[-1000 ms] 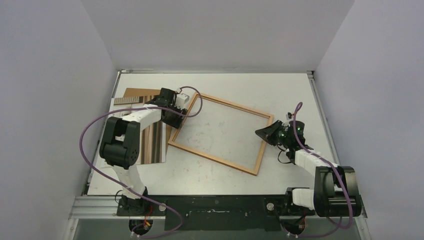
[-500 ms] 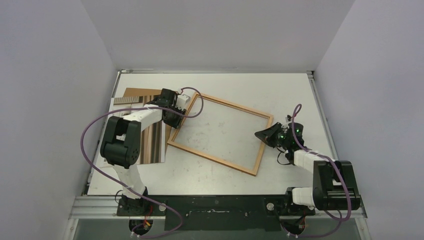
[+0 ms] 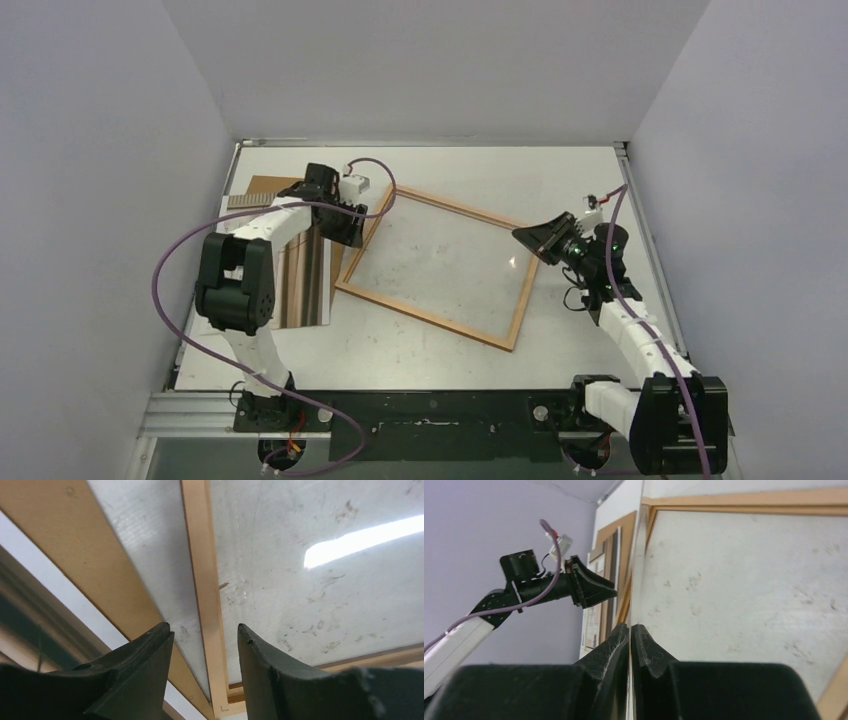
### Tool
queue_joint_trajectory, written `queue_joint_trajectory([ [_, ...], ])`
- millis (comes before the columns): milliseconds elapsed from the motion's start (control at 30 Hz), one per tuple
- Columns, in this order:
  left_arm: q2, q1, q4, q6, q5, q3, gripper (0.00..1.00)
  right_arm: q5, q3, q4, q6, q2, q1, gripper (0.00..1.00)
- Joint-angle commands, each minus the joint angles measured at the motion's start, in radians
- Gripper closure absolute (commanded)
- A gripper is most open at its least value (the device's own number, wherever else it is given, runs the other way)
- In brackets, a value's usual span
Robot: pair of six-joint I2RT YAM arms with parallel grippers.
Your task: Put the photo into the frame
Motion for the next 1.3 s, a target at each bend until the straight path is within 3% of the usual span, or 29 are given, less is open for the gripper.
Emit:
queue_joint_trajectory([
  [0,-0.077,0.082,-0.06,-0.062,0.144,0.119,0.48,-0.041,0.127,0.025,0.04,-0.056,0.075,0.95],
  [133,-0.102,0.161,-0.097,-0.08,0.185,0.157,0.45,-0.005,0.266,-0.031,0.023,-0.069,0.199,0.95],
  [300,-0.167,0.258,-0.141,-0.07,0.239,0.144,0.43,0.01,0.358,-0.065,0.025,-0.084,0.204,0.95],
  [567,-0.229,0.261,-0.15,-0.035,0.254,0.046,0.38,0.047,0.197,0.113,0.102,0.006,0.202,0.95],
  [700,-0.229,0.259,-0.14,0.006,0.24,-0.01,0.38,0.076,0.165,0.107,0.118,0.033,0.195,0.95],
  [933,-0.269,0.236,-0.162,-0.034,0.338,-0.037,0.37,0.116,0.281,0.021,0.075,0.014,0.19,0.95],
  [1267,-0.36,0.066,-0.169,0.259,0.04,-0.214,0.38,0.107,0.313,-0.008,0.074,0.001,0.115,0.95],
])
